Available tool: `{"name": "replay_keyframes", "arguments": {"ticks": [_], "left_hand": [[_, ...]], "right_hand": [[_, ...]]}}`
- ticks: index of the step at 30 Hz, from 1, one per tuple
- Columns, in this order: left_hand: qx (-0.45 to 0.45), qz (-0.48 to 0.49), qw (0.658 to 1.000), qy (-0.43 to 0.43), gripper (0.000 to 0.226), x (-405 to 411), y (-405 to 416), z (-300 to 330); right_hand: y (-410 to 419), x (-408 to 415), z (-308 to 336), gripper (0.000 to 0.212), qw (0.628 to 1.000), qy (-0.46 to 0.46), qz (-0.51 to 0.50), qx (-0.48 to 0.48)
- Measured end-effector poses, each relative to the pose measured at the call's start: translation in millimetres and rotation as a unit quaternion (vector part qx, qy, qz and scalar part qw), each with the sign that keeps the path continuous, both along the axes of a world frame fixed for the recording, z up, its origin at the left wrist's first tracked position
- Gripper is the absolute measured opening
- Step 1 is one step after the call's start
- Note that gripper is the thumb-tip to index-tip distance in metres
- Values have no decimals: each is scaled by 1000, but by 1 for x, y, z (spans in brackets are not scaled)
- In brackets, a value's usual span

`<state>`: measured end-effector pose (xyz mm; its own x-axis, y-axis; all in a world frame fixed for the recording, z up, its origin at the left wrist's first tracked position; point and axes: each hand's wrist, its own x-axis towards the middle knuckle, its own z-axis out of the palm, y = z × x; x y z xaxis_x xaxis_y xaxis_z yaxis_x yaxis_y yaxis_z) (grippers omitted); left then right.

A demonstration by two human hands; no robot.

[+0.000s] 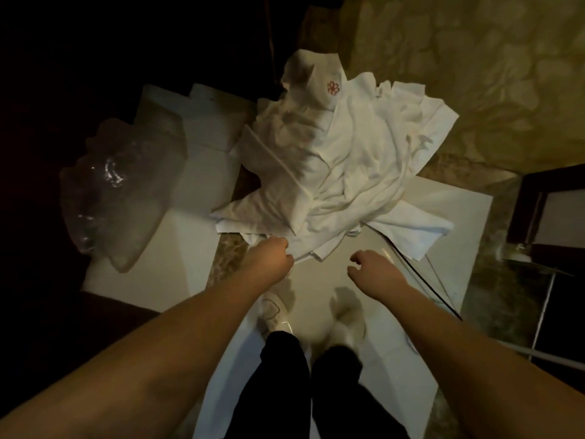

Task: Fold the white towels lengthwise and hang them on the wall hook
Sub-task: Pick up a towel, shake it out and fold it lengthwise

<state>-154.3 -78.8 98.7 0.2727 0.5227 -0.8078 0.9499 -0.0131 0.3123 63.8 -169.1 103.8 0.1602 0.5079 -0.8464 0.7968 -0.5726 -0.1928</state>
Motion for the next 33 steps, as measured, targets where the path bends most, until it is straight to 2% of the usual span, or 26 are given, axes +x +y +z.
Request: {"name": "replay_keyframes", "arguments": {"ticks": [6,12,16,20,25,30,33], "left_hand": [[-28,48,998,-6,25,54,41,-61],[-29,184,982,-41,38,134,94,-122],[-6,320,944,-79,44,169,120,-152],[-4,471,876,-109,35,184,136,-167],[37,469,877,-96,10,189,154,-168],[29,476,873,-101,17,183,155,-164],[-6,521,844,-127,17,177,149,-154]], "right_hand": [[54,48,-57,38,996,-35,80,12],[117,88,-124,33,994,-19,101,31],[157,101,-153,40,993,26,61,102],[192,102,-172,53,984,76,8,161],[210,98,-183,56,983,113,-8,147],[207,107,-180,53,983,105,33,147],[210,109,-168,55,977,90,55,184]]}}
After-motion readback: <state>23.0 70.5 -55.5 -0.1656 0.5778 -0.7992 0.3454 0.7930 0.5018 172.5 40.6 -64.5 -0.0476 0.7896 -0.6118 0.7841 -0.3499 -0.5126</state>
